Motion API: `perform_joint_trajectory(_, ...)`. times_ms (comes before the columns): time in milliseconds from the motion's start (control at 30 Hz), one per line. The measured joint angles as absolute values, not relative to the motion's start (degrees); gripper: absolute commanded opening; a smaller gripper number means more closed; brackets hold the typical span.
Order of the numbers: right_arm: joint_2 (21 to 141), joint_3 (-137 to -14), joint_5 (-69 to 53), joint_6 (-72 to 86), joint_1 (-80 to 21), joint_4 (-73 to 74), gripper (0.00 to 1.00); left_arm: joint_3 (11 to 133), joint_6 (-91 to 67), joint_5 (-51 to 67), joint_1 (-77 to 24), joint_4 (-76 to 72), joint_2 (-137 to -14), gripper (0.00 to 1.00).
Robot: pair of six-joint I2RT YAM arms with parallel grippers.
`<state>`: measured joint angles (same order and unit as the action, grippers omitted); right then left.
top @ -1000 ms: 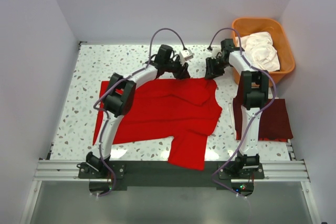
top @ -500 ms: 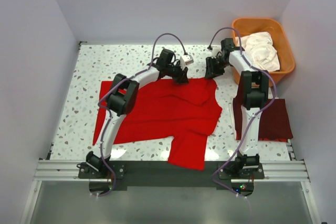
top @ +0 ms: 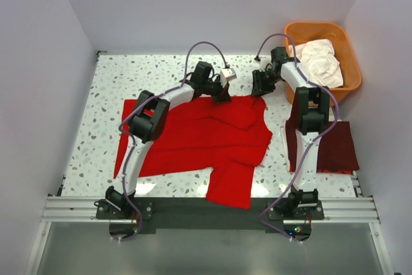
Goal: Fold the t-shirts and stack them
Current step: Fold the tshirt
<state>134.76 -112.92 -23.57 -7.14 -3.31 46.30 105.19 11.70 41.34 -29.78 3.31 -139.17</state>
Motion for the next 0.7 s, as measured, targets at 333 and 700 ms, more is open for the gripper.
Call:
perform_joint_trajectory(333,134.76,-112.92,-23.59,-7.31,-3.31,46.3,0.4,106.06,10.98,37.87,-29.76,3.44,-139.04,0.32)
perform_joint_trajectory(700,134.76,-112.92,-23.59,-7.73,-3.31,46.3,0.4,108.03,11.0,37.39,-30.13,5.65,-139.17,0.33)
